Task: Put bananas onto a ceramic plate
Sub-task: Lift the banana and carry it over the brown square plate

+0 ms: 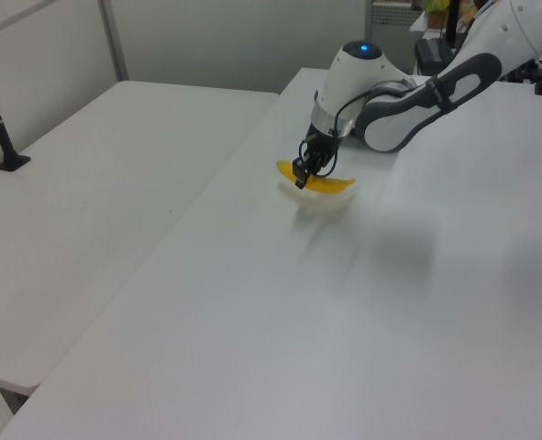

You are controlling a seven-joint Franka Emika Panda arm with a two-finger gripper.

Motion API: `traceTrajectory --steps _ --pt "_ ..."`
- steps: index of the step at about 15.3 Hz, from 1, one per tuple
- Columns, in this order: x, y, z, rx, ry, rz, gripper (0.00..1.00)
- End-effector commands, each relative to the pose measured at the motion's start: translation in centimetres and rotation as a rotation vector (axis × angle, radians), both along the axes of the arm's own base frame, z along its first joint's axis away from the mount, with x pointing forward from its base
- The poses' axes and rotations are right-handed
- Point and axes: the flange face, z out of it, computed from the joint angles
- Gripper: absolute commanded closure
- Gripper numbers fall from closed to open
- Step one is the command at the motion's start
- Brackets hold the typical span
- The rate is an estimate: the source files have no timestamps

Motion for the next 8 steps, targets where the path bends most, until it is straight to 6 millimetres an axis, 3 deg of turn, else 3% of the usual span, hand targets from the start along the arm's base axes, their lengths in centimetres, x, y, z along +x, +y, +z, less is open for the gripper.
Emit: traceTrajectory --steps 1,4,8 --pt "-0.3 -2.1 3.5 -0.029 -0.017 0.014 0.91" --pt "0.6 -5.1 6.7 -0.075 0.042 0.025 0.91" --pt "0.6 -8.8 7.4 -0.111 0.059 0.020 0.91"
